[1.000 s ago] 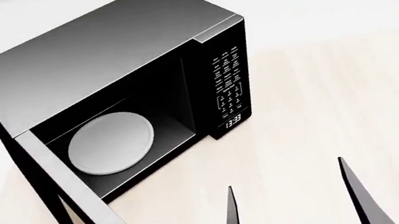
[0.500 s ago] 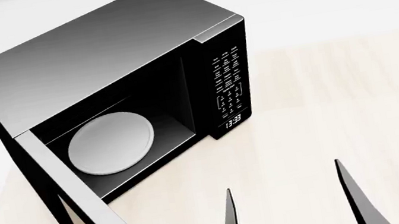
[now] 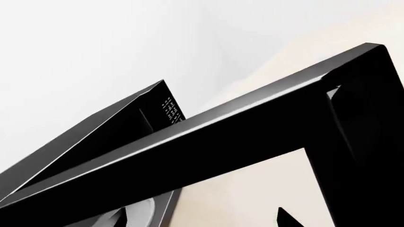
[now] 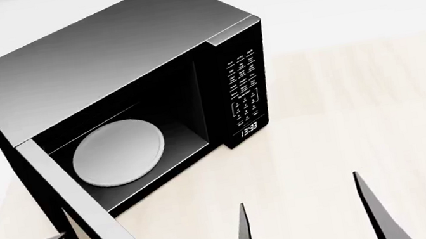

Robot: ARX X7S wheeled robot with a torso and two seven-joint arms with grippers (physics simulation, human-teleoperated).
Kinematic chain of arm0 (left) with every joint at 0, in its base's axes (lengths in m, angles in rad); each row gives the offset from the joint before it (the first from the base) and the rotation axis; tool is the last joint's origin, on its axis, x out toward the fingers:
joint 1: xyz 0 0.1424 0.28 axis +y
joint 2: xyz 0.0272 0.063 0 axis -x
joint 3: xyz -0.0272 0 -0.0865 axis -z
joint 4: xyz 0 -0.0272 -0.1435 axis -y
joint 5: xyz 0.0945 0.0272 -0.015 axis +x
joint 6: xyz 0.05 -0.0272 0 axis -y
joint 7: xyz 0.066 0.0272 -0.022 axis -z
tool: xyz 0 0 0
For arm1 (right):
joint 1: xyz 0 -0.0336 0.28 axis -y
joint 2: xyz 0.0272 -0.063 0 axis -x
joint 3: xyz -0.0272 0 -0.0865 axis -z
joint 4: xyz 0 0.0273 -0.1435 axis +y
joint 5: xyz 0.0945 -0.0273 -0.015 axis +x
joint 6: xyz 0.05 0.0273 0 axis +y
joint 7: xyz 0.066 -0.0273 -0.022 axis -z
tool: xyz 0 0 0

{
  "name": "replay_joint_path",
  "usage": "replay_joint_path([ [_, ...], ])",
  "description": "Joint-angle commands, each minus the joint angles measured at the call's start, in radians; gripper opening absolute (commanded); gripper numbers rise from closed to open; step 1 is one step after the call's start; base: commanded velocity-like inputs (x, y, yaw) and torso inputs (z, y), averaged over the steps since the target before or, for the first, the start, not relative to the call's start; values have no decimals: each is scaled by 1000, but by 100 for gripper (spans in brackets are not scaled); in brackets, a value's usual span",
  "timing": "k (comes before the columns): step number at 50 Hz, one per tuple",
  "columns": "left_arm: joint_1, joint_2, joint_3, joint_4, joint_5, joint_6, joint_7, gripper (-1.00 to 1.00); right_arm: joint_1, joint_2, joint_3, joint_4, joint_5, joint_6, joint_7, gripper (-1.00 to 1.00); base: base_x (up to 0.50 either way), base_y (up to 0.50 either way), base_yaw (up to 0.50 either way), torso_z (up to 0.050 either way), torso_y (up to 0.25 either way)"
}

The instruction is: Close the microwave.

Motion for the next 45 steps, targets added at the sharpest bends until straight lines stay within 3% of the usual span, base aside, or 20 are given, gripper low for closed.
replay_joint_path([
  [1, -32, 39, 11, -33, 22, 16, 9, 100, 1, -3, 6, 4, -5, 2, -6, 100, 0, 0, 0, 0, 0],
  [45, -123, 146, 49, -167, 52, 76, -31, 100, 5, 13, -12, 18, 7, 3, 12, 100, 0, 0, 0, 0, 0],
])
